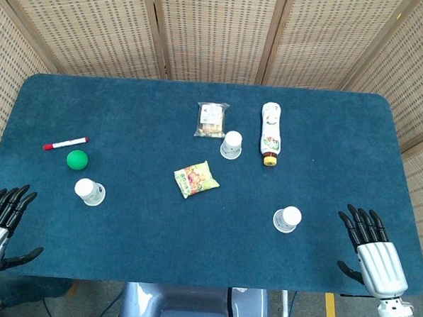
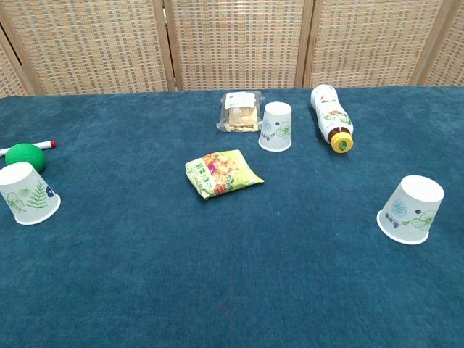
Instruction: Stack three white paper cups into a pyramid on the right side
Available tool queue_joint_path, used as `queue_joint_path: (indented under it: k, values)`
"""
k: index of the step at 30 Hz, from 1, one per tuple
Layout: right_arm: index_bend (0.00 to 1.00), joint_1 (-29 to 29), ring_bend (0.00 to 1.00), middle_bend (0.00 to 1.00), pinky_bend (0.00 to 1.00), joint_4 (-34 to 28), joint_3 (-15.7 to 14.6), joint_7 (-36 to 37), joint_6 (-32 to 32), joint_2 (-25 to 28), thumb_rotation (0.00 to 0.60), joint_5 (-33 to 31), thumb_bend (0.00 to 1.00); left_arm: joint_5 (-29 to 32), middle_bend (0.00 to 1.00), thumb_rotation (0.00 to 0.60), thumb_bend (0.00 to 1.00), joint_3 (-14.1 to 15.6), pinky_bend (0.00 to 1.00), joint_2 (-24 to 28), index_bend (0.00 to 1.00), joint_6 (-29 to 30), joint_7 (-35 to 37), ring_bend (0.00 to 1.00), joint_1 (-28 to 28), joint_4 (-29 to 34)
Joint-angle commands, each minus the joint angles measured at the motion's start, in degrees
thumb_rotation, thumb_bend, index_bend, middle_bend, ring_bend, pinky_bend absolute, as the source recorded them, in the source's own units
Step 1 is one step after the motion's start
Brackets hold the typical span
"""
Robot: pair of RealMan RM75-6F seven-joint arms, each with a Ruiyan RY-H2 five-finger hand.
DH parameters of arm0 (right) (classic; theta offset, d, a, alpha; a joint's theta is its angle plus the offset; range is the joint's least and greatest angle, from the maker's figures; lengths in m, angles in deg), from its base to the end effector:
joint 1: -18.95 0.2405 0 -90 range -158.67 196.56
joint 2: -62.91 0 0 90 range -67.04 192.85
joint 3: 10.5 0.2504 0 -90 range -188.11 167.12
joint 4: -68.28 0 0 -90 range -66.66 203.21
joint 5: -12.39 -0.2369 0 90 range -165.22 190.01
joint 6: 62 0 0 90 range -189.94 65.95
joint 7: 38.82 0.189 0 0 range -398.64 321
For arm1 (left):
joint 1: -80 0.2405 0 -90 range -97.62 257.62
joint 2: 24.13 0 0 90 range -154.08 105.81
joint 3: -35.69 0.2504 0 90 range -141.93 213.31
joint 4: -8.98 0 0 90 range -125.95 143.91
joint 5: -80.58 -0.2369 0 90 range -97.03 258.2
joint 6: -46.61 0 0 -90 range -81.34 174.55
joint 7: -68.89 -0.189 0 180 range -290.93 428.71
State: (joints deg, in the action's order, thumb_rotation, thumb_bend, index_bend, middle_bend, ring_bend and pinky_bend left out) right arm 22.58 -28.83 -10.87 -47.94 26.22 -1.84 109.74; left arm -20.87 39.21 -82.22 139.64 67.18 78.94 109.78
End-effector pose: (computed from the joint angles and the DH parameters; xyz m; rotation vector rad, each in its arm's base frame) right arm -0.2673 -0.2031 0.1080 1.5550 -0.7749 0.9563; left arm -0.2619 0.1763 0.1384 -1.5391 -0.8388 -1.0380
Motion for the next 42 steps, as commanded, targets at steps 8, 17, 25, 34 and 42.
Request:
queue_joint_path:
  k: [8,17,25,34,42]
  values:
    - [0.0,3.0,0.0,0.0,0.0,-0.3,2.3,1.0,-4.9,0.3,0.6,-3.8,0.0,0.6,0.0,0.6,0.0,-0.7,0.0,-0.7,0.0,-0.6,0.2,0.0,-0.6,-0.8]
    - [0.0,19.6,0.0,0.0,0.0,-7.0,14.2,-2.8,-26.4,4.7,0.6,-19.0,0.0,5.1,0.0,0.6,0.0,-3.1,0.0,-2.1,0.0,-5.7,-0.8,0.0,-3.7,-1.1]
    - [0.03,37.2,0.0,0.0,0.0,3.7,21.3,-8.1,-43.2,-2.0,0.6,-35.0,0.0,11.7,0.0,0.6,0.0,-5.2,0.0,-2.9,0.0,-10.5,-3.0,0.0,-5.8,-0.7]
    - [0.05,53.3,0.0,0.01,0.0,26.5,22.5,-6.9,-55.3,-16.9,0.6,-48.0,0.0,16.5,0.0,0.6,0.0,-6.8,0.0,-3.2,0.0,-12.7,-3.9,0.0,-7.0,-1.0]
    - [0.09,60.8,0.0,0.07,0.08,43.0,20.5,-5.6,-60.7,-28.0,0.6,-52.3,0.0,19.5,0.0,0.6,0.0,-7.6,0.0,-3.9,0.0,-14.2,-5.5,0.0,-7.9,-1.3]
